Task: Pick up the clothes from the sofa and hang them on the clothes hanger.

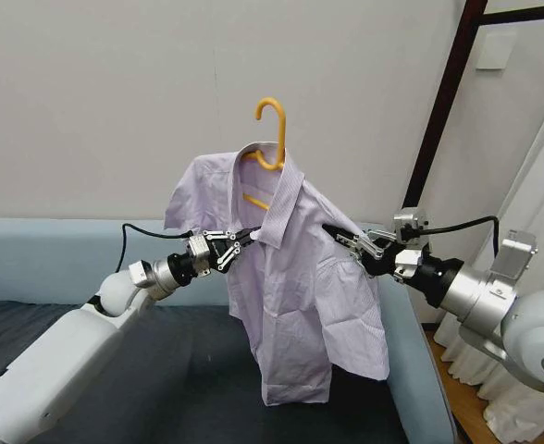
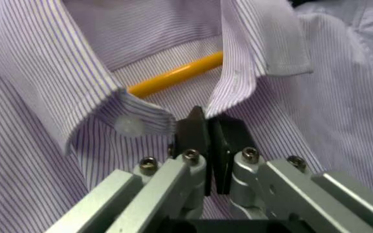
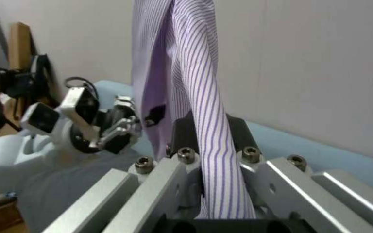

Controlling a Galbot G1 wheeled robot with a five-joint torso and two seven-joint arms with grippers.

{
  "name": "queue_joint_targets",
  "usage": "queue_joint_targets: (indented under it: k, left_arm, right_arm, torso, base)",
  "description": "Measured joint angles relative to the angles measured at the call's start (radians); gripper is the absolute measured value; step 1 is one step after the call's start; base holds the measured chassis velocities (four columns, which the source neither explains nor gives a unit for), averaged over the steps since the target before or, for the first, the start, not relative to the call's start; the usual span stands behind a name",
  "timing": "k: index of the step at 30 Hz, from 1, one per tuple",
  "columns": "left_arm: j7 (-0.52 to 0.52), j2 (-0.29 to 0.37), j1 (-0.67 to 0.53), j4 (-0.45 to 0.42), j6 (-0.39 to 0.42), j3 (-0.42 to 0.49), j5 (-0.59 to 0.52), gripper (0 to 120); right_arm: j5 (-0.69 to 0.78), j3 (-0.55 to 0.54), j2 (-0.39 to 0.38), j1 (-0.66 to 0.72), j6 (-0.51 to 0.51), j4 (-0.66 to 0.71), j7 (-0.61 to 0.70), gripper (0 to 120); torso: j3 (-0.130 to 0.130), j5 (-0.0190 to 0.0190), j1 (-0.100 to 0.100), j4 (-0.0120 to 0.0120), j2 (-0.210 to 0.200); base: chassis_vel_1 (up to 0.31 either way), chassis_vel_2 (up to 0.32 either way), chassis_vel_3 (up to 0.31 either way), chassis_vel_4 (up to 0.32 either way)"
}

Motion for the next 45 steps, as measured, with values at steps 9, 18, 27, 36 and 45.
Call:
queue_joint_targets:
  k: [9, 18, 27, 36, 45]
  left_arm:
    - [0.028, 0.013, 0.099, -0.017, -0.046, -0.063, -0.019, 36]
    - [0.052, -0.003, 0.169, -0.014, -0.065, -0.132, -0.051, 73]
    - [0.035, -0.004, 0.181, 0.007, -0.073, -0.157, -0.052, 99]
    - [0.031, -0.013, 0.171, 0.032, -0.075, -0.148, -0.05, 100]
    - [0.033, -0.013, 0.15, 0.054, -0.076, -0.119, -0.045, 100]
  right_arm:
    - [-0.04, 0.011, -0.009, 0.005, -0.086, -0.002, 0.202, 1]
    - [-0.144, 0.182, 0.067, -0.145, -0.181, 0.05, 0.463, 1]
    - [-0.374, 0.196, 0.165, -0.232, -0.163, 0.109, 0.668, 1]
    - [-0.602, 0.127, 0.249, -0.223, -0.139, 0.025, 0.839, 1]
    - [-0.827, 0.037, 0.349, -0.118, -0.076, -0.232, 0.796, 1]
  torso:
    - [0.0, -0.0004, 0.0, 0.0004, 0.0]
    - [0.0, -0.0003, 0.0, 0.0, 0.0]
    - [0.0, -0.0003, 0.0, 0.0003, 0.0]
    - [0.0, -0.0004, 0.0, 0.0001, 0.0]
    - [0.0, -0.0003, 0.0, -0.0002, 0.0]
  base:
    - [0.0, 0.0, 0.0, 0.0]
    - [0.0, 0.0, 0.0, 0.0]
    - [0.0, 0.0, 0.0, 0.0]
    - [0.0, 0.0, 0.0, 0.0]
    - [0.0, 0.0, 0.0, 0.0]
